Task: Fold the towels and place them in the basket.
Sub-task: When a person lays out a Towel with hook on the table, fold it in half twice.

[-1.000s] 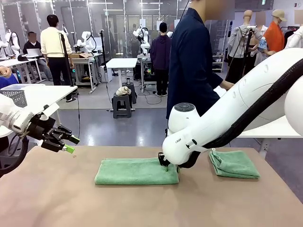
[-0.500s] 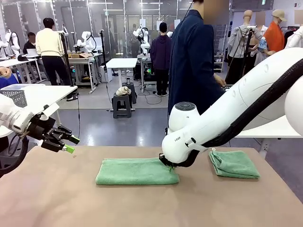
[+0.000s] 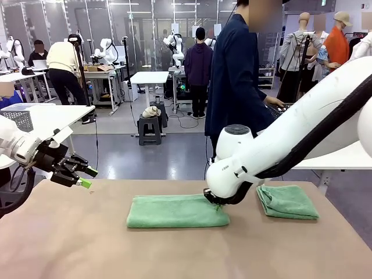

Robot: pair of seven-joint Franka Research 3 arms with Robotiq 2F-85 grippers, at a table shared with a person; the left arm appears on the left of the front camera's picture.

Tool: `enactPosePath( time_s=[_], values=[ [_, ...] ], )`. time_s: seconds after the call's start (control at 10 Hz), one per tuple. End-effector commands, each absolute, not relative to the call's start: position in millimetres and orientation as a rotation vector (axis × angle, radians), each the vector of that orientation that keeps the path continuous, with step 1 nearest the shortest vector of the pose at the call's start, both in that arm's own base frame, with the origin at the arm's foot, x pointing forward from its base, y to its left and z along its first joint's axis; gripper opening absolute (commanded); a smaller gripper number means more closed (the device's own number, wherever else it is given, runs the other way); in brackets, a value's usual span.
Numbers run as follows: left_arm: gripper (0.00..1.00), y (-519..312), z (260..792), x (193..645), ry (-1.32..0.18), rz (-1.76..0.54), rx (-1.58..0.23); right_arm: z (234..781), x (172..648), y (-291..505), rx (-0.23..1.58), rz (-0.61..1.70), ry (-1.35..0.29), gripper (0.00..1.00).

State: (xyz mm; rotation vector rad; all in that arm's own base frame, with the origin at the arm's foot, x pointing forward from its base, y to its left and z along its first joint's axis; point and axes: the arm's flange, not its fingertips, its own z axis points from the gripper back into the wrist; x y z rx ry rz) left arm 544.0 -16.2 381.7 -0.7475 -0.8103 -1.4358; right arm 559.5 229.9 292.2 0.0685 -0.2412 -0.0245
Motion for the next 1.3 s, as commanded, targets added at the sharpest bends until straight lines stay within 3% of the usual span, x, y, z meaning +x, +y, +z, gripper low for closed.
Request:
enactPosePath(
  time_s=[0.0,0.3,0.6,0.8,1.2],
  values=[
    [0.68,-16.4,383.8,543.5,-0.814,-1.439,-0.745,299.1,545.8,197.8,0.039,-0.007,-0.251,0.00],
    [0.68,-16.4,383.8,543.5,-0.814,-1.439,-0.745,313.1,543.1,197.7,0.042,0.028,-0.258,0.00],
    [0.68,-16.4,383.8,543.5,-0.814,-1.439,-0.745,363.4,559.0,226.1,0.009,0.085,-0.316,0.00],
    [0.68,-16.4,383.8,543.5,-0.814,-1.439,-0.745,399.3,563.4,274.7,-0.060,0.066,-0.285,0.00],
    [0.68,-16.4,383.8,543.5,-0.814,-1.439,-0.745,419.1,563.5,372.0,-0.135,0.053,-0.263,0.00]
  ],
)
